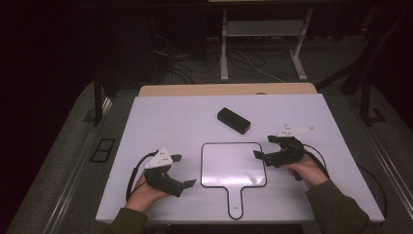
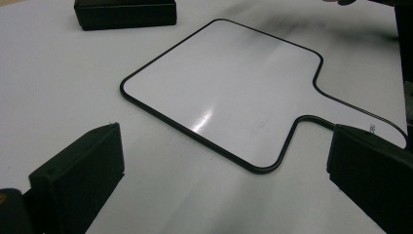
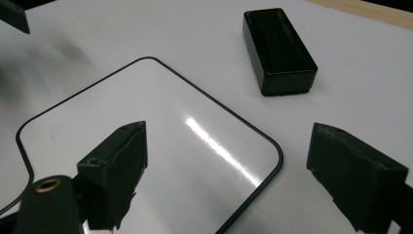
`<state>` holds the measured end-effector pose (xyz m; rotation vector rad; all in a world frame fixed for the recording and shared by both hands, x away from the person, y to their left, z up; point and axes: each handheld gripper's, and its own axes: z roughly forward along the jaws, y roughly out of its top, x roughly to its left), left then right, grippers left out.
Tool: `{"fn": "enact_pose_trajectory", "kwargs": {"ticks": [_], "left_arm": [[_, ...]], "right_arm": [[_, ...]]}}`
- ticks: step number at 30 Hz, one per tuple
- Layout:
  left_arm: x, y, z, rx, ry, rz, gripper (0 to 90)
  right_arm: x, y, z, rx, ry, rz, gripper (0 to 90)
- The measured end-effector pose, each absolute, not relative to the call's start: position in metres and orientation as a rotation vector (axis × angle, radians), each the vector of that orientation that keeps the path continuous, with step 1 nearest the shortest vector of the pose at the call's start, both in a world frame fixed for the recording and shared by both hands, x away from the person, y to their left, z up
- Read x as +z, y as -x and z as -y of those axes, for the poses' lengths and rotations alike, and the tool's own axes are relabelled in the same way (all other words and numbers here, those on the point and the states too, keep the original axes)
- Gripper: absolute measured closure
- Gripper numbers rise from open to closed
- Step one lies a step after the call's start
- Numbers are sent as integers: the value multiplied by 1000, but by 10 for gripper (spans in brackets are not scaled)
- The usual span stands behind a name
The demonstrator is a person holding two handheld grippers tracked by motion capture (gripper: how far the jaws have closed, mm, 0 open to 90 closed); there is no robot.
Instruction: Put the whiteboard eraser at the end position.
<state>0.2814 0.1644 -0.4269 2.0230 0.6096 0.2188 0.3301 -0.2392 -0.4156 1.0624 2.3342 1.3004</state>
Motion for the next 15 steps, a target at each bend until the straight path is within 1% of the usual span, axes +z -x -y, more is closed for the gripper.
{"fn": "enact_pose_trajectory", "kwargs": {"ticks": [15], "left_arm": [[-426,-281,-164,222,-2021,-607,0]], "right_arm": [[-427,-305,254,1307,-1055,-2336,137]]}}
